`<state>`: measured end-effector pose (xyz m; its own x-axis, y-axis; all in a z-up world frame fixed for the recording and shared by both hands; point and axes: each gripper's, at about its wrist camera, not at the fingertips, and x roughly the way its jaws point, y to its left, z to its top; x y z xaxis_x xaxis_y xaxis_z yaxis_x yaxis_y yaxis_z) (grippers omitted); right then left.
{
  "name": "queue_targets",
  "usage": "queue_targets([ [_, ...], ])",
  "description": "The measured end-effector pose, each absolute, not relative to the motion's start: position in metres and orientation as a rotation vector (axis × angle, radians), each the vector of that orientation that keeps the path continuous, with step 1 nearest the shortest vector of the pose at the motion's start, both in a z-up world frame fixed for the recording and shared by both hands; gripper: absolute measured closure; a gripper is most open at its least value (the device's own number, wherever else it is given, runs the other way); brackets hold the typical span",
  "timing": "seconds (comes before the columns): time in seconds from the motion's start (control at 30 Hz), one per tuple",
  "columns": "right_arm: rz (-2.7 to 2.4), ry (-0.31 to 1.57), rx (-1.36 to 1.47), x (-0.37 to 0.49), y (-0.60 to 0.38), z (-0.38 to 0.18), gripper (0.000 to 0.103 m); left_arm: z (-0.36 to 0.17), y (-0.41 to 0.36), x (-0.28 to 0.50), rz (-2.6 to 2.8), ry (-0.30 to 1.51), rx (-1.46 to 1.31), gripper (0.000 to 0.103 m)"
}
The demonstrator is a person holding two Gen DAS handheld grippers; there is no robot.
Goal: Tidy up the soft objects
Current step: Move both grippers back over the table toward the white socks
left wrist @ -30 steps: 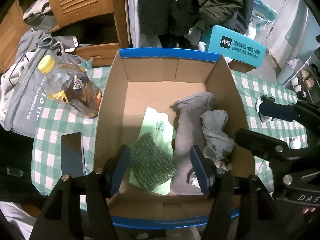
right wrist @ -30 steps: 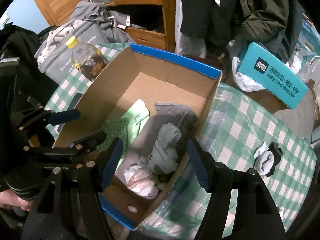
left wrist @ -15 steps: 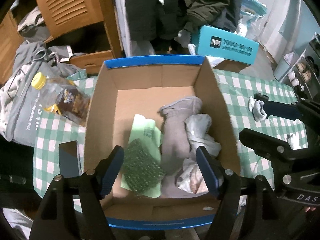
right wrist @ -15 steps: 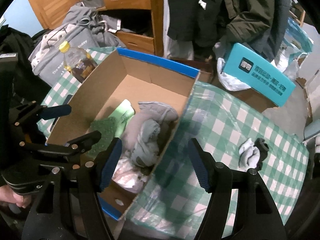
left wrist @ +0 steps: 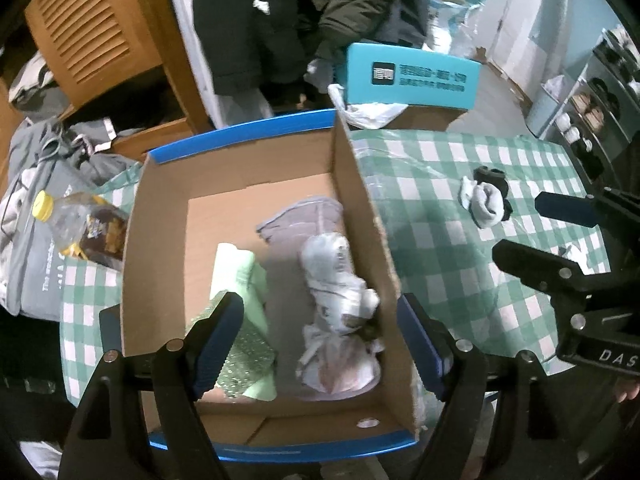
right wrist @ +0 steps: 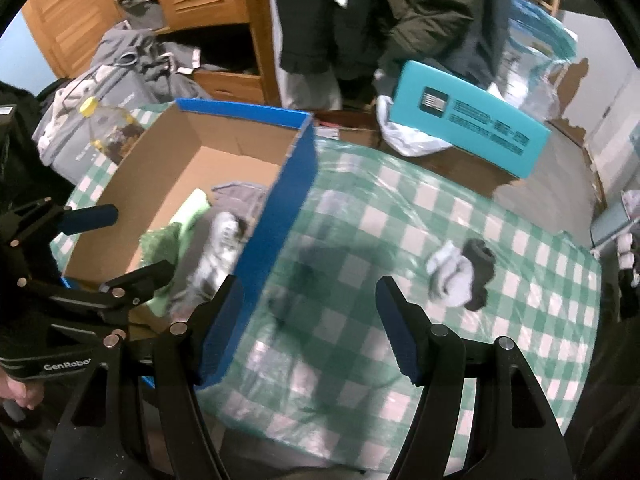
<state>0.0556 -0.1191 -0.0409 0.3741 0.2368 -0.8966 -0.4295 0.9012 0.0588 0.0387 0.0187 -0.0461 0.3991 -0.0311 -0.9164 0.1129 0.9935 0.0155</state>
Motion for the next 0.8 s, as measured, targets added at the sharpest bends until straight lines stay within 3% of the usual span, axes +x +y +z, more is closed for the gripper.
queue_targets([
  [0.8,0.218,1.144,-0.077,0.046,-0.26,-0.065,0.034,-0.064,-0.088,0.058,-0.218,1.217,0.17,0.023],
])
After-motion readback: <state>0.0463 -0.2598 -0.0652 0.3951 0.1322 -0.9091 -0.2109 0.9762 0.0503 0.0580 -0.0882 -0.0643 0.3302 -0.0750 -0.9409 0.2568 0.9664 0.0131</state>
